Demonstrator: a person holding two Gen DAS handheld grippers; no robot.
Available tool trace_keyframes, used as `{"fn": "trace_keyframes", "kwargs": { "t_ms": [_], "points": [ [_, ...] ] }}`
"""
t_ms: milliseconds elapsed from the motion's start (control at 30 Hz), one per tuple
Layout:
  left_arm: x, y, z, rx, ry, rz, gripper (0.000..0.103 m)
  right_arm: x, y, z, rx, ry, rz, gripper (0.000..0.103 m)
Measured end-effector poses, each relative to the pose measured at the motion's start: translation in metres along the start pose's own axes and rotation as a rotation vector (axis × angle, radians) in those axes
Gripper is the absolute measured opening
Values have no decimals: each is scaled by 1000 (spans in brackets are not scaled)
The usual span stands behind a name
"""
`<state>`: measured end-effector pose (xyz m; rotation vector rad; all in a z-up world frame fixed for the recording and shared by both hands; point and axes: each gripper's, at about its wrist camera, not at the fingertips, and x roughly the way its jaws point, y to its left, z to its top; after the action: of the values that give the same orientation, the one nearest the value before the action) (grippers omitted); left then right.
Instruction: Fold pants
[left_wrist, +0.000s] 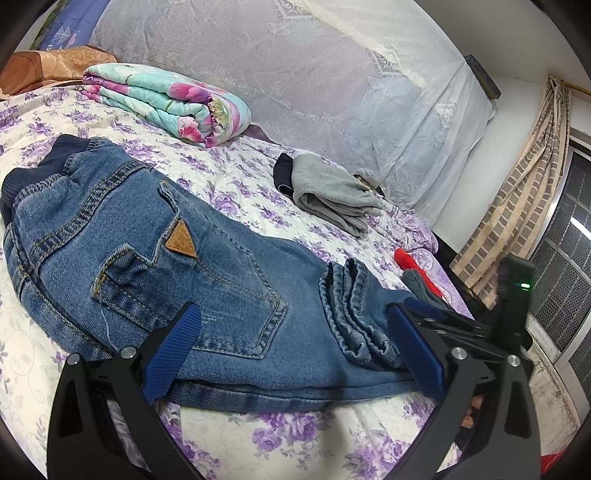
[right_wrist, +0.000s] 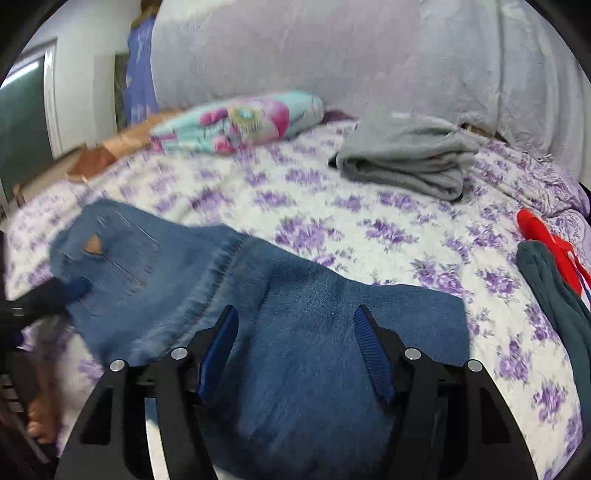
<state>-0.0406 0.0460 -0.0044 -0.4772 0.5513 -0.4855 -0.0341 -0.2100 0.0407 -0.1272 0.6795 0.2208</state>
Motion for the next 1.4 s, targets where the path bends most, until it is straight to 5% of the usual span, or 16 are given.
{"fn": "trace_keyframes", "kwargs": {
  "t_ms": [100,233,400,500,633,800,967,1033,1133,1300,1400],
  "points": [
    [-11,-2,-3,11,-1,33,98,9,5,-16,-64,73,-11,82],
    [-41,-1,-3,50,-14,133,98,12,2,-17,-54,84,16,87],
    [-77,47,20,-123,-26,206,98,5,-1,-20,-31,44,60,98],
    [-75,92,26,-340,28,155,98,6,-7,-20,1,46,102,100],
    [-59,92,37,-339,59,130,98,6,-11,-20,19,41,123,100],
    [-35,95,45,-318,59,190,98,3,-16,-21,50,23,150,100],
    [-37,98,43,-326,-8,193,97,-26,-30,-23,136,-109,-13,99],
    [-38,99,43,-336,-15,221,80,-25,-32,-25,113,-68,-87,99],
    [-41,109,42,-388,-31,240,62,7,-21,-34,-36,122,-129,100],
    [-47,114,40,-394,-34,233,43,-12,-35,-33,23,25,-74,99],
    [-51,117,41,-405,-36,209,38,-26,-51,-39,73,2,-128,100]
  ]
}}
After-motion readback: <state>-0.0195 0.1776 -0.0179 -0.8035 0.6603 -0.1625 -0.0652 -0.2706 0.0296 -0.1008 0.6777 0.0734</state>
